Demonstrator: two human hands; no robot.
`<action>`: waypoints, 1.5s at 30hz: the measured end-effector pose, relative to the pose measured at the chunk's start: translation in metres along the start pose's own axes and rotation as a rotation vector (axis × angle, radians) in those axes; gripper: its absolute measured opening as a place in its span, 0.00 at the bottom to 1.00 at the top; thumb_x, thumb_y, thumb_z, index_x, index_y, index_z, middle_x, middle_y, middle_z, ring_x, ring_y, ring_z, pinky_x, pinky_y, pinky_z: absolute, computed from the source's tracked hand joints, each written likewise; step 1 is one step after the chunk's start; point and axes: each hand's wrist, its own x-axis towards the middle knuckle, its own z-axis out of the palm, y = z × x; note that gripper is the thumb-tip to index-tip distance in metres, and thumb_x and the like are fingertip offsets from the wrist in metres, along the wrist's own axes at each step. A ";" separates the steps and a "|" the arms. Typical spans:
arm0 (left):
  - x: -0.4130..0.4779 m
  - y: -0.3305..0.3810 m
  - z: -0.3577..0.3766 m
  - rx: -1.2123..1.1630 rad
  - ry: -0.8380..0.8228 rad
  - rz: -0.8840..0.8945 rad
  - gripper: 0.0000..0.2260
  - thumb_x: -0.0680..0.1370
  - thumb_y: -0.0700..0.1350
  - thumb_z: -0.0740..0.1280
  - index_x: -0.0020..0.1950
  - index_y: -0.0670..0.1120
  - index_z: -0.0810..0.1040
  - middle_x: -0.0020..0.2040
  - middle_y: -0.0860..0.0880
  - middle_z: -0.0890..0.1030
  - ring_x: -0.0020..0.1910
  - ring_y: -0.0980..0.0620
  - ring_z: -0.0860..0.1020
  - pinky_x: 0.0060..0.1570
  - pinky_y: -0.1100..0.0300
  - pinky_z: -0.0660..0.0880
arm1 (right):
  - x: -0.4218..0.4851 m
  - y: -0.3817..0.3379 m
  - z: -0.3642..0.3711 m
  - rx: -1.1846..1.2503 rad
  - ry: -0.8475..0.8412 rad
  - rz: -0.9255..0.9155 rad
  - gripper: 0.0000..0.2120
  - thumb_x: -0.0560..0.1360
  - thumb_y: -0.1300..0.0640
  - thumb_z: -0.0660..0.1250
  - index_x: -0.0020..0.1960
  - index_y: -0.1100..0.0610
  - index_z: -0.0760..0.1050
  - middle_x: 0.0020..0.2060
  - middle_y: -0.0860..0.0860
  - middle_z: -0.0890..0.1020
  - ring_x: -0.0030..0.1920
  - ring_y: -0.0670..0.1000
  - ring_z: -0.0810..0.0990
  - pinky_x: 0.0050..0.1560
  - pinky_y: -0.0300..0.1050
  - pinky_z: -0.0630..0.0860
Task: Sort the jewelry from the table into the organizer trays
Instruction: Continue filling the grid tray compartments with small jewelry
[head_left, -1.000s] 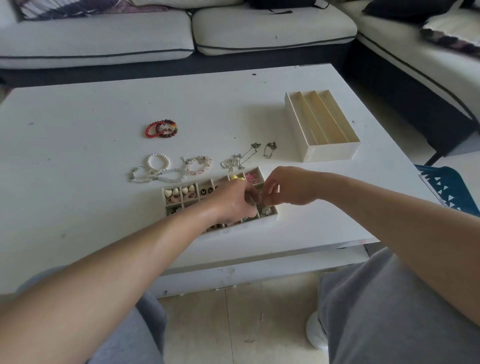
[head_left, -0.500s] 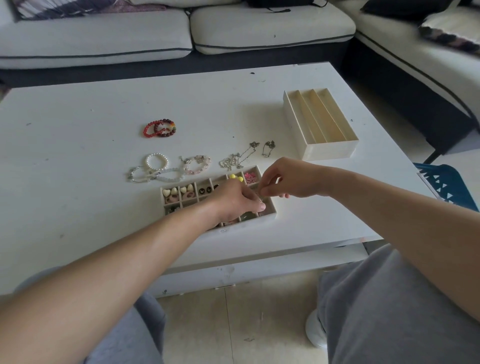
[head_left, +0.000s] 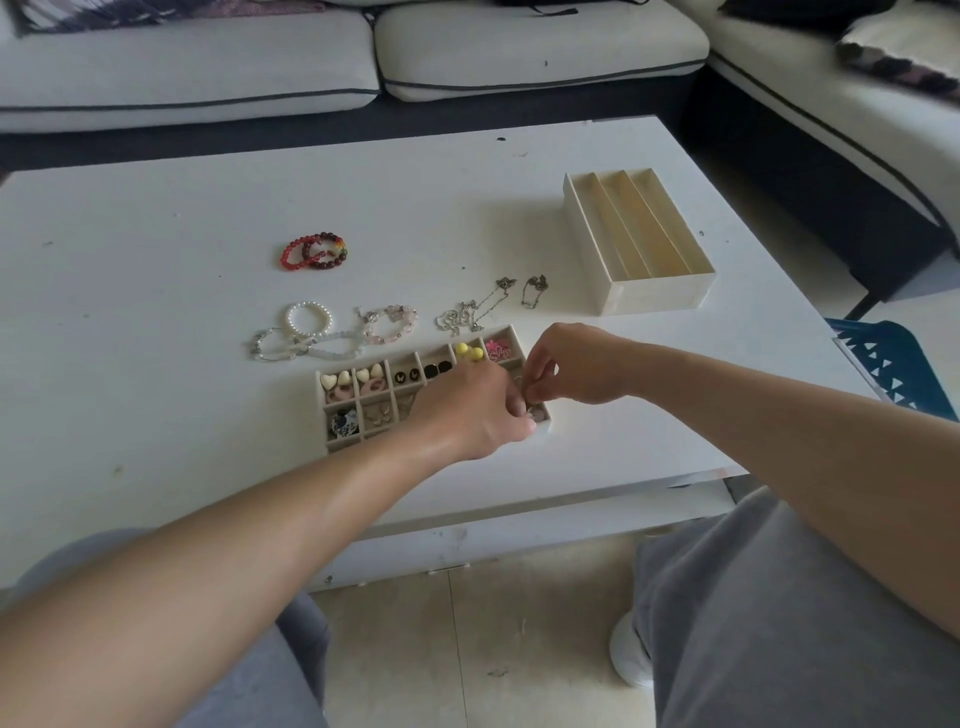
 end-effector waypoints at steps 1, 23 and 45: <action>0.000 -0.001 -0.001 0.002 -0.006 0.005 0.06 0.75 0.54 0.71 0.45 0.54 0.85 0.35 0.56 0.80 0.37 0.54 0.79 0.34 0.60 0.70 | 0.000 -0.001 0.001 -0.009 0.005 0.005 0.05 0.76 0.52 0.72 0.50 0.49 0.86 0.47 0.48 0.85 0.51 0.52 0.80 0.55 0.48 0.78; 0.000 -0.005 -0.016 -0.022 -0.160 0.085 0.11 0.77 0.45 0.66 0.54 0.57 0.85 0.44 0.54 0.83 0.33 0.58 0.76 0.34 0.62 0.69 | 0.002 -0.013 0.012 -0.213 0.162 0.083 0.05 0.74 0.49 0.69 0.40 0.42 0.76 0.45 0.46 0.81 0.45 0.52 0.80 0.39 0.44 0.78; 0.006 -0.013 -0.013 0.042 -0.091 0.130 0.04 0.76 0.53 0.69 0.47 0.56 0.83 0.39 0.59 0.78 0.39 0.61 0.77 0.37 0.59 0.74 | -0.001 -0.012 0.004 -0.068 0.055 0.133 0.09 0.75 0.53 0.65 0.48 0.59 0.79 0.40 0.54 0.84 0.46 0.55 0.83 0.44 0.49 0.80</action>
